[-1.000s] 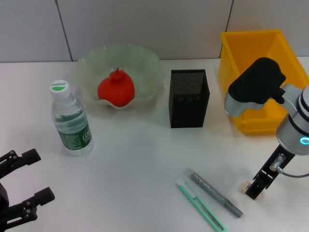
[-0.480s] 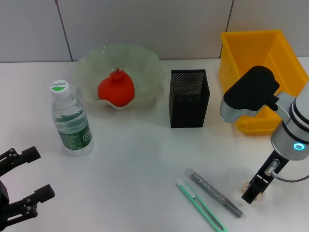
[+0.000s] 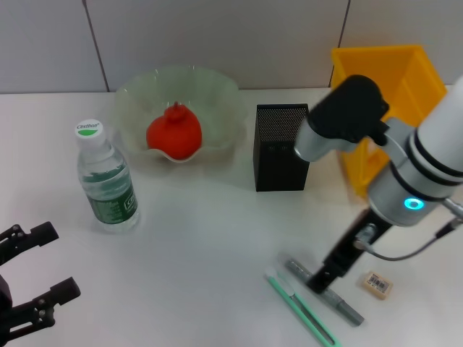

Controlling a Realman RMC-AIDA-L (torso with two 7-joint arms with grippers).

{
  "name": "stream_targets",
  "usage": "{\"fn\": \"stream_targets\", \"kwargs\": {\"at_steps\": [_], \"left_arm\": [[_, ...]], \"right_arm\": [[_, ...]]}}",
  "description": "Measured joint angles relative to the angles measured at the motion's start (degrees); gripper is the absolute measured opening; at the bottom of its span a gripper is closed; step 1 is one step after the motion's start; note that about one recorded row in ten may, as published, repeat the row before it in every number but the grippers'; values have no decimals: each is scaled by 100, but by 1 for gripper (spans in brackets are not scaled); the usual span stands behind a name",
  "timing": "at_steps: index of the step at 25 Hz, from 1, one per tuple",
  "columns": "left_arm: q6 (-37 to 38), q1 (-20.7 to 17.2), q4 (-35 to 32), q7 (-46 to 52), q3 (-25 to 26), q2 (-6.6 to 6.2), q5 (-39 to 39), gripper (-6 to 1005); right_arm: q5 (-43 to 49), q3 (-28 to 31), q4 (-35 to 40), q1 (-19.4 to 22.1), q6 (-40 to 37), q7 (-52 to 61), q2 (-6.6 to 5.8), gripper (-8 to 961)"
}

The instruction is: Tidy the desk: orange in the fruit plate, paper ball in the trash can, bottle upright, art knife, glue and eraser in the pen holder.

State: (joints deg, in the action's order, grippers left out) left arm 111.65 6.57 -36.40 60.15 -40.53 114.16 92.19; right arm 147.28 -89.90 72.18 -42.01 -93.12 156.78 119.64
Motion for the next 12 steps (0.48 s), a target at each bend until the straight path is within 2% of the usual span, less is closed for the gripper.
{"fn": "stream_targets", "kwargs": {"at_steps": [4, 12], "left_arm": [[-4, -22, 10, -27, -3, 0, 0, 847], [-12, -10, 197, -167, 1, -43, 0, 847]], "right_arm": [[-654, -20, -413, -301, 324, 22, 1, 813], [-987, -353, -1098, -669, 707, 38, 7, 784]]}}
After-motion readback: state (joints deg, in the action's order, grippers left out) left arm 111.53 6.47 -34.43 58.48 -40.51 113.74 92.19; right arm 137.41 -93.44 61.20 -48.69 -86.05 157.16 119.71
